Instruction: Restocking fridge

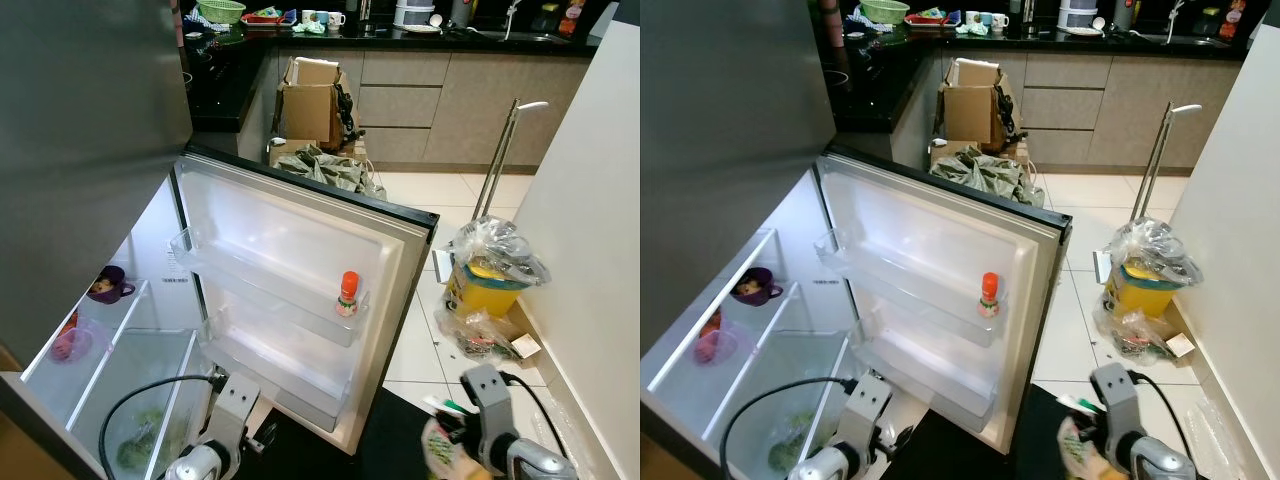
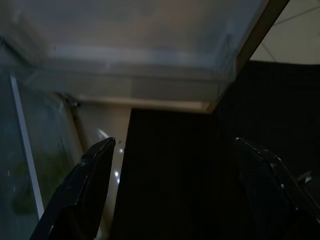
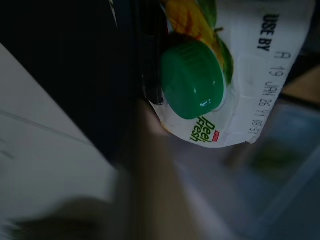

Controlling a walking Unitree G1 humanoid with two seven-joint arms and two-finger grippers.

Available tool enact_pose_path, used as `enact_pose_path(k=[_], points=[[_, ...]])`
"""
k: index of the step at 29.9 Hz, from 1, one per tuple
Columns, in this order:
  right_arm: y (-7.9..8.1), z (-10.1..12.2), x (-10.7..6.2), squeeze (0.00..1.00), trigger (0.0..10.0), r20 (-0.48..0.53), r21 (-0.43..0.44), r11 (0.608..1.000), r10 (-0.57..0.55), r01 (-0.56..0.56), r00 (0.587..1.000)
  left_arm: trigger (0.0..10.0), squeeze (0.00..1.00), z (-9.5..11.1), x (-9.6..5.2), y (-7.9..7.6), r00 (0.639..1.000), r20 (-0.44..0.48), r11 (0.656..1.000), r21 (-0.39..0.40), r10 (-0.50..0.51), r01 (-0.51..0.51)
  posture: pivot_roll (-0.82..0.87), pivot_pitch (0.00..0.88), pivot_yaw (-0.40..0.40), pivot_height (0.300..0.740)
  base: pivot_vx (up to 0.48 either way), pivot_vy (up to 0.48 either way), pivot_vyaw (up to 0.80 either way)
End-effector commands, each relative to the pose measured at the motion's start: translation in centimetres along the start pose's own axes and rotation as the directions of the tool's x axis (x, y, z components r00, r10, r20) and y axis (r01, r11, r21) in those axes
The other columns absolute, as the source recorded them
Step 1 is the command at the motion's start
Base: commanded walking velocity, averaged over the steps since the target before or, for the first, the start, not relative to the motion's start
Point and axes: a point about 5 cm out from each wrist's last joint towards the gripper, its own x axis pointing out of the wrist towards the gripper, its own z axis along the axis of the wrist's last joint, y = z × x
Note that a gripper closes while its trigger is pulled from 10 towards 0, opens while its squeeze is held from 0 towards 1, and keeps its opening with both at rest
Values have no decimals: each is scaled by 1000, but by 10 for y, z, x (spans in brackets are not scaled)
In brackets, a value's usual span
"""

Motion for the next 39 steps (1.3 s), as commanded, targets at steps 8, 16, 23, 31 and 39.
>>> enact_pose_path(k=[8, 16, 23, 31, 39], points=[[32, 54, 22, 0, 10000, 76, -184, 890, 436, -417, 897, 10000, 0, -35, -15, 2, 987, -157, 999, -33, 35, -41, -74, 0, -16, 740, 0, 0, 0], [62, 92, 41, 0, 10000, 116, -310, 781, 598, -542, 793, 10000, 0, -48, -21, -4, 977, -209, 998, -40, 31, -40, -67, 0, -20, 740, 0, 0, 0], [65, 131, 63, 0, 10000, 249, -417, 860, 421, -296, 872, 10000, 0, -59, -25, -11, 968, -251, 999, -41, 16, -27, -62, 0, -26, 740, 0, 0, 0], [56, 132, 67, 0, 10000, 256, -425, 893, 273, -146, 927, 10000, 0, -59, -26, -12, 967, -254, 999, -44, 17, -29, -55, 0, -24, 740, 0, 0, 0], [58, 125, 67, 0, 10000, 259, -382, 904, 303, -191, 917, 10000, 0, -55, -23, -9, 971, -239, 999, -38, 23, -33, -56, 0, -22, 740, 0, 0, 0]])
